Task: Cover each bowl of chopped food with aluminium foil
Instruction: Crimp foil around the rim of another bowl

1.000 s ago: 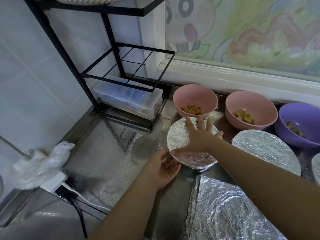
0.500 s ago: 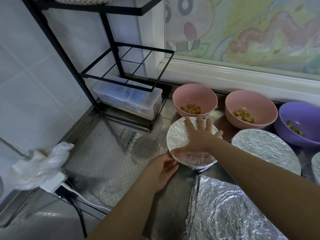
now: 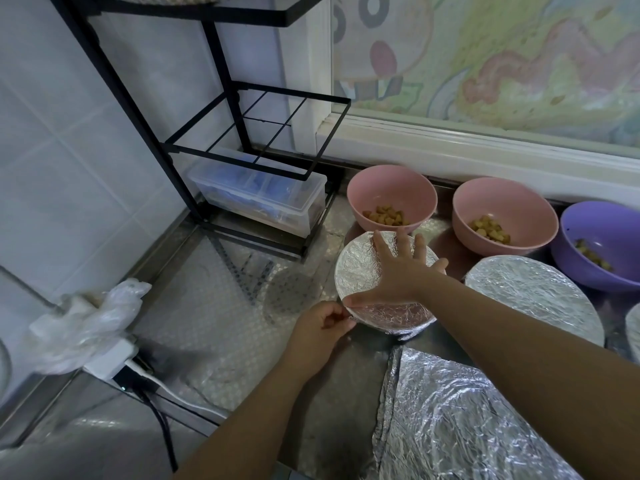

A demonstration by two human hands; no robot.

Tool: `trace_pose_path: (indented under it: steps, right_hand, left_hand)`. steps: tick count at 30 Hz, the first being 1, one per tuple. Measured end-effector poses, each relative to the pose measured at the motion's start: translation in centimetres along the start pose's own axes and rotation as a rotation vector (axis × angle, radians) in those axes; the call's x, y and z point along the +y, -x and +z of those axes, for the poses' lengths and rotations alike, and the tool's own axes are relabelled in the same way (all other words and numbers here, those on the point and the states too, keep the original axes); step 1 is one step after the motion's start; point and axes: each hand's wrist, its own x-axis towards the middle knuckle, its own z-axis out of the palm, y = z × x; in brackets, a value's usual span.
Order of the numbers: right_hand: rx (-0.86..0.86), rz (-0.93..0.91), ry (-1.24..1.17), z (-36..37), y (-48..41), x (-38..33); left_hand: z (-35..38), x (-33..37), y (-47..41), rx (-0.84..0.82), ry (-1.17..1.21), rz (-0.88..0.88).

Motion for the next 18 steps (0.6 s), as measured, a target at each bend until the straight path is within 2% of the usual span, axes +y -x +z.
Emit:
trace_pose_path:
  steps: [4,6,13,18]
  right_hand:
    - [-0.001,-0.002,0.005,-0.1,0.0,0.0]
    - [0.003,-0.001,0.004,0.0,0.1,-0.1]
    - [-0.001,0.005,0.006,0.0,0.1,-0.1]
    - [-0.003,0.004,-0.009,0.0,0.0,0.0]
  left_hand:
    - [-0.9,0.6,-0.9,-0.116,0.021,-0.08]
    - [-1.2,0.9,-1.3,-0.118,0.039,-0.109]
    - [-1.2,1.9,-1.3,-0.03,0.264,-0.266]
    - [0.7,2.5,0.0,0.104,0.595,-0.459]
